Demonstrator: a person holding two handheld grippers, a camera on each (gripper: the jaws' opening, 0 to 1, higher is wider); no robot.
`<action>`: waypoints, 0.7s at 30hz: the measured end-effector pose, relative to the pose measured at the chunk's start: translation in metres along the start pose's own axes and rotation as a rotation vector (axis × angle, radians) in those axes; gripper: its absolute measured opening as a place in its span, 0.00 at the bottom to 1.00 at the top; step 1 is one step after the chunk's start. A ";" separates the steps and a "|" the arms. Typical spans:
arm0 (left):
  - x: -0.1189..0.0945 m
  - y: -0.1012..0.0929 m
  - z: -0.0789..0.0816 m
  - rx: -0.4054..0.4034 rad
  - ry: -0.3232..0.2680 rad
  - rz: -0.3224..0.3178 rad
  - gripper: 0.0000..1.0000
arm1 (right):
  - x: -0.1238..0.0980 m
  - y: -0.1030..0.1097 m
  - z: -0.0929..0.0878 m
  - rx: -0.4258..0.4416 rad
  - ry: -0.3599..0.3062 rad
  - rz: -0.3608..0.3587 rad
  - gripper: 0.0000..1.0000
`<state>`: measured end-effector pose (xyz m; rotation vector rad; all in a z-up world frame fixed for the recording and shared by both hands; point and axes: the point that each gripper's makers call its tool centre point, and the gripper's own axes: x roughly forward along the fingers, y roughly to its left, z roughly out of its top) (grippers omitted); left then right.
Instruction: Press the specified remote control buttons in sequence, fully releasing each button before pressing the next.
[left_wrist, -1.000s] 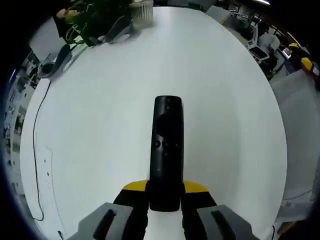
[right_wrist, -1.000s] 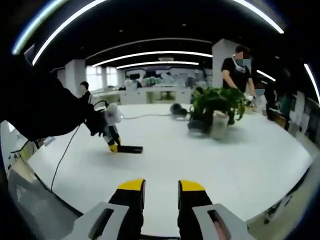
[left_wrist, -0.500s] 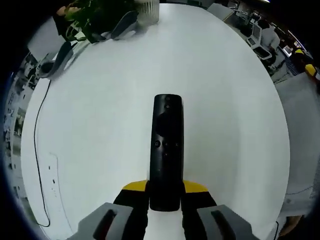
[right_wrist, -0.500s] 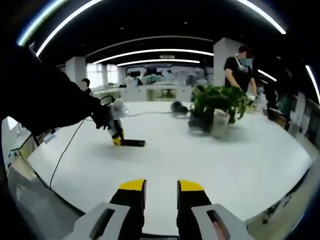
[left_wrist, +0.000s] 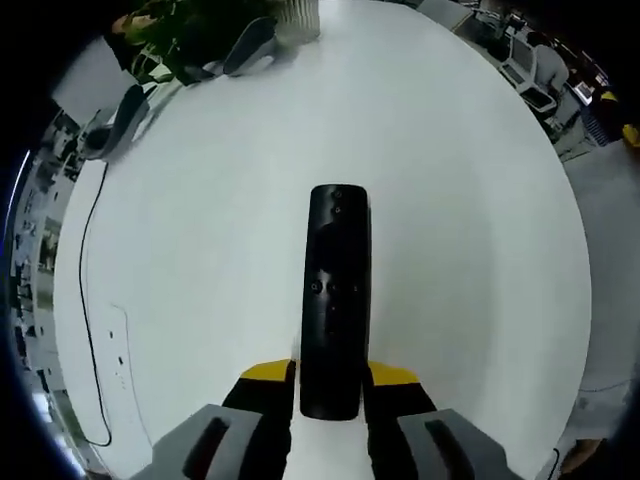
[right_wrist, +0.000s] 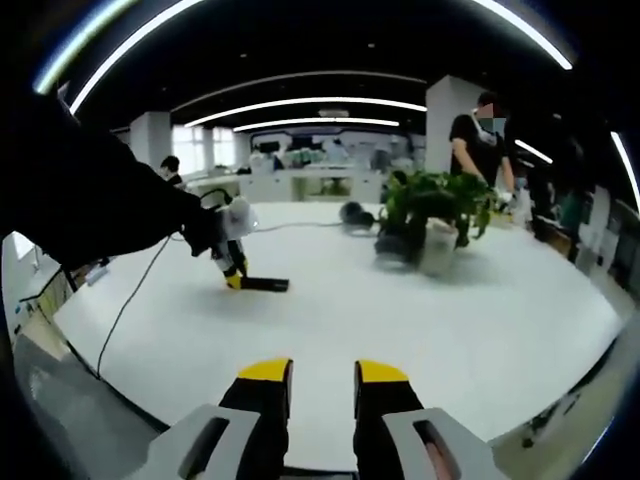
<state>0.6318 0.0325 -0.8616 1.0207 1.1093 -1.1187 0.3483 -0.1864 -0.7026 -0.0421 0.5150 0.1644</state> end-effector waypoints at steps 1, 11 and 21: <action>0.000 0.001 0.000 -0.015 0.002 0.008 0.28 | 0.000 0.000 0.000 -0.001 0.001 0.001 0.21; -0.017 0.006 -0.025 -0.163 -0.046 0.119 0.49 | -0.001 0.000 0.004 -0.013 -0.025 -0.003 0.27; -0.079 -0.014 -0.023 -0.280 -0.359 0.318 0.66 | -0.001 0.000 0.008 -0.018 -0.055 -0.002 0.39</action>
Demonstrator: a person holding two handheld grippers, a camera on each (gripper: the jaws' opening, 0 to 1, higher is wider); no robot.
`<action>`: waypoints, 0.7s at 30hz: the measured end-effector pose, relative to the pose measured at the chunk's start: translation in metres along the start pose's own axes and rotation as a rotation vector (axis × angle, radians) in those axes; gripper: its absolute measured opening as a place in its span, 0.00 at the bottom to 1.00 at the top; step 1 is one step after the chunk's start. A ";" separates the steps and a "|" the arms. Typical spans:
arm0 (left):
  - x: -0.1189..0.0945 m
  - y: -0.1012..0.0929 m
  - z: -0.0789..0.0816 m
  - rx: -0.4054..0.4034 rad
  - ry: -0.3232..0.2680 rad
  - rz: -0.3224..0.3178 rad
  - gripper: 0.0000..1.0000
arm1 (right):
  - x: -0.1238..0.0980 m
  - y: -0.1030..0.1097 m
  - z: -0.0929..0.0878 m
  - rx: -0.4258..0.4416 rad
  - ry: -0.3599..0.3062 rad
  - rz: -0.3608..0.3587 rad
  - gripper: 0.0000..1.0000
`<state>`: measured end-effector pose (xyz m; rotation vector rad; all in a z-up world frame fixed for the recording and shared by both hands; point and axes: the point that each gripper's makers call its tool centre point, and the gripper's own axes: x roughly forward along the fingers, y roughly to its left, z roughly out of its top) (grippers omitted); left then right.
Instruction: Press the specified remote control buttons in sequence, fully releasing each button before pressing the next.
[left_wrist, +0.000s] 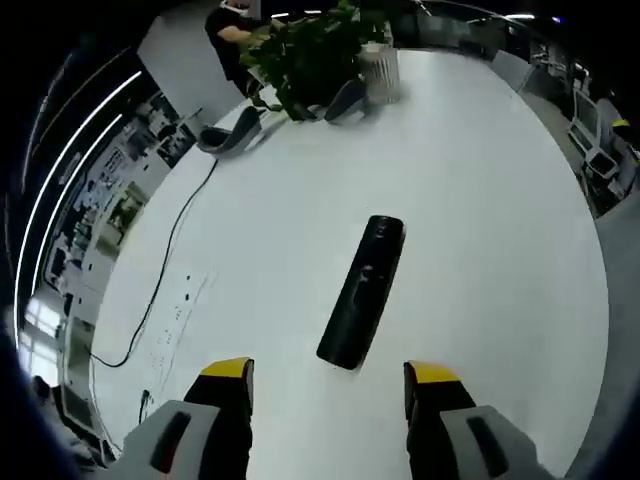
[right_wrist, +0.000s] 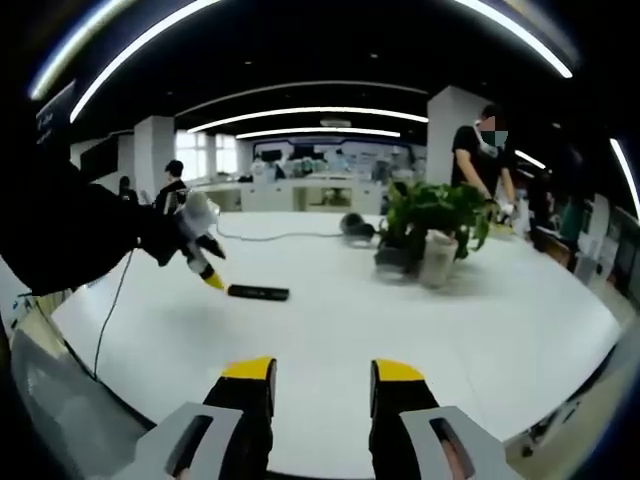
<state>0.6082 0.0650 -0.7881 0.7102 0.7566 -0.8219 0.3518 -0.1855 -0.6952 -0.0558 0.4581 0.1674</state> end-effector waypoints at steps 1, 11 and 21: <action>-0.006 -0.004 0.002 -0.025 -0.024 0.001 0.68 | 0.000 0.000 0.000 -0.002 -0.003 -0.002 0.41; -0.087 -0.033 0.022 -0.234 -0.283 0.105 0.77 | 0.003 0.002 0.003 -0.022 -0.023 0.002 0.57; -0.158 -0.064 0.007 -0.339 -0.383 0.204 0.84 | 0.004 0.000 0.006 -0.014 -0.033 -0.007 0.68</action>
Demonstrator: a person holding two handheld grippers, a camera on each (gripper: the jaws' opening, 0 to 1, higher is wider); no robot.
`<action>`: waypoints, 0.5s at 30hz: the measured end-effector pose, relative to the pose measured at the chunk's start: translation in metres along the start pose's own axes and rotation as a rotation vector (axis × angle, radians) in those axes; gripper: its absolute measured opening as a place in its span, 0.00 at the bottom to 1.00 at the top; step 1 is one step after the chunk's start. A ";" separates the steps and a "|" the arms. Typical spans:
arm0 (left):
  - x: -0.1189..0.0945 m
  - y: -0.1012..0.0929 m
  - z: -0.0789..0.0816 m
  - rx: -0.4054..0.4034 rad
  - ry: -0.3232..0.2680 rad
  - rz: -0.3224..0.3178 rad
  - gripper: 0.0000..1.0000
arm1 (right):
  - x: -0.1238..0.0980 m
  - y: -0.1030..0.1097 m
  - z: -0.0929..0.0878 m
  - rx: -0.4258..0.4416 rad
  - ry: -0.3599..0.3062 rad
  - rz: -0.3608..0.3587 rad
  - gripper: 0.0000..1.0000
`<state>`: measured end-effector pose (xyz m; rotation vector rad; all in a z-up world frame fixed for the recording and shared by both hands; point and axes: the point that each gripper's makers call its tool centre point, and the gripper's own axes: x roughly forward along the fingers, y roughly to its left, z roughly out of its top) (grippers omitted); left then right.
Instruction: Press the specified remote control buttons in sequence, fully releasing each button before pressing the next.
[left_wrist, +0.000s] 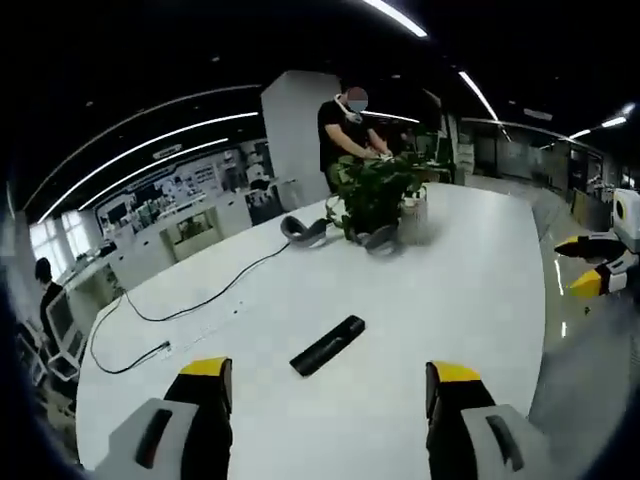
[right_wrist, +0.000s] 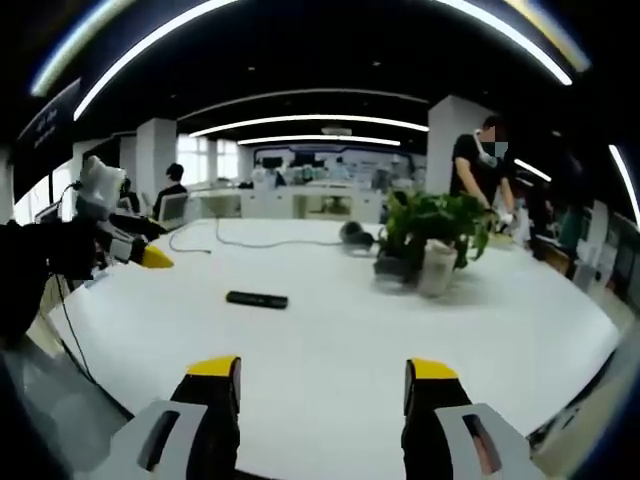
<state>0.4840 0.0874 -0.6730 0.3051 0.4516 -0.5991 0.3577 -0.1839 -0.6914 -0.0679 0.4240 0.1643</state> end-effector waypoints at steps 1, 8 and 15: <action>-0.009 -0.001 -0.001 -0.016 -0.008 0.017 0.84 | 0.000 0.000 0.000 -0.002 0.002 -0.003 0.71; -0.051 -0.010 -0.013 -0.067 -0.026 0.115 0.94 | 0.000 0.000 -0.001 -0.006 0.000 -0.007 0.82; -0.090 -0.021 -0.031 -0.176 -0.071 0.214 0.99 | 0.002 0.005 -0.001 -0.011 0.002 0.019 0.92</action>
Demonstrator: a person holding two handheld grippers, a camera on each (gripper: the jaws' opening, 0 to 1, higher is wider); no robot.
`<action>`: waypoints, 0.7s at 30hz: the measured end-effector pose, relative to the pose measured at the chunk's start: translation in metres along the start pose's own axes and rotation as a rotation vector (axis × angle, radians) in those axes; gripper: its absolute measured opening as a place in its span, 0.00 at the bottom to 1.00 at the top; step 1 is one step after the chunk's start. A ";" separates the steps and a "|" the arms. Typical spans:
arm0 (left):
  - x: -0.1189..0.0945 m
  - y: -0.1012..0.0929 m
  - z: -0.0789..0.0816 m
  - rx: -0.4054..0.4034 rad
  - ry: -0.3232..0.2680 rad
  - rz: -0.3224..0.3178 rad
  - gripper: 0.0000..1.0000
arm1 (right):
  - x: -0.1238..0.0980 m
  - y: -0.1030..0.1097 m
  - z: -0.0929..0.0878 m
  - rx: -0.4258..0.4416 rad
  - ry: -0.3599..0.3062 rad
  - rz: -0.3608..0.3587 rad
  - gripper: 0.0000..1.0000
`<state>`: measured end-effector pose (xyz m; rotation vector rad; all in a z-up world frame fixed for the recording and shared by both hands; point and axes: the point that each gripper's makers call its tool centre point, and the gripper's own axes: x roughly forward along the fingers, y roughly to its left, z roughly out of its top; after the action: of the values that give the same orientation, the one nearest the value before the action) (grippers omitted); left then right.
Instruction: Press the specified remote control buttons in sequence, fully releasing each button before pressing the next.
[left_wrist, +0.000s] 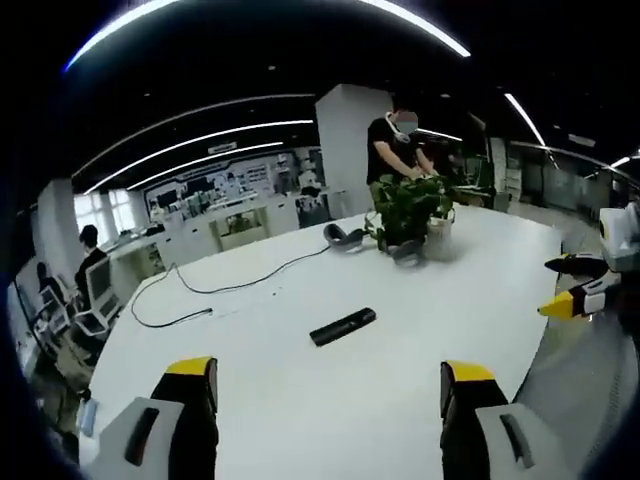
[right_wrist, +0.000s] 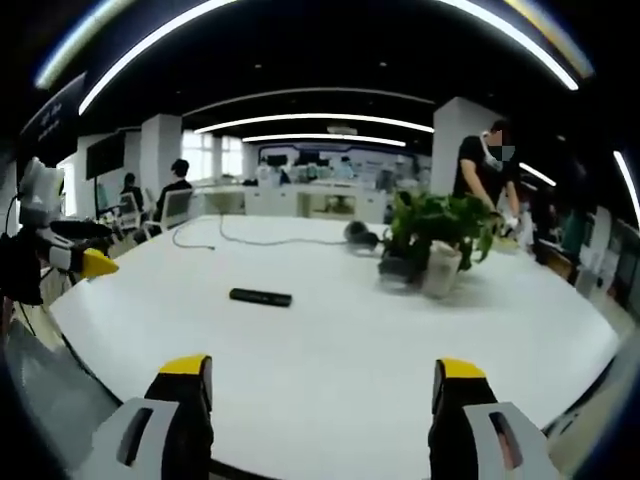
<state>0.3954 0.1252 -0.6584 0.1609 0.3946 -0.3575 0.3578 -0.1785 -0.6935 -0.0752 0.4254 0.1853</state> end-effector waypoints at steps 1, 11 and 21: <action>-0.006 0.002 -0.004 -0.014 -0.008 0.018 1.00 | 0.000 0.000 0.001 0.002 -0.003 0.003 0.93; -0.049 0.028 -0.022 -0.122 -0.085 0.154 1.00 | -0.001 -0.001 0.007 0.022 -0.035 -0.008 0.99; -0.058 0.039 -0.052 -0.078 -0.091 0.272 1.00 | -0.006 -0.002 0.013 0.034 -0.078 -0.010 0.99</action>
<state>0.3417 0.1904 -0.6789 0.1194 0.2916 -0.0805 0.3579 -0.1798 -0.6793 -0.0367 0.3502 0.1703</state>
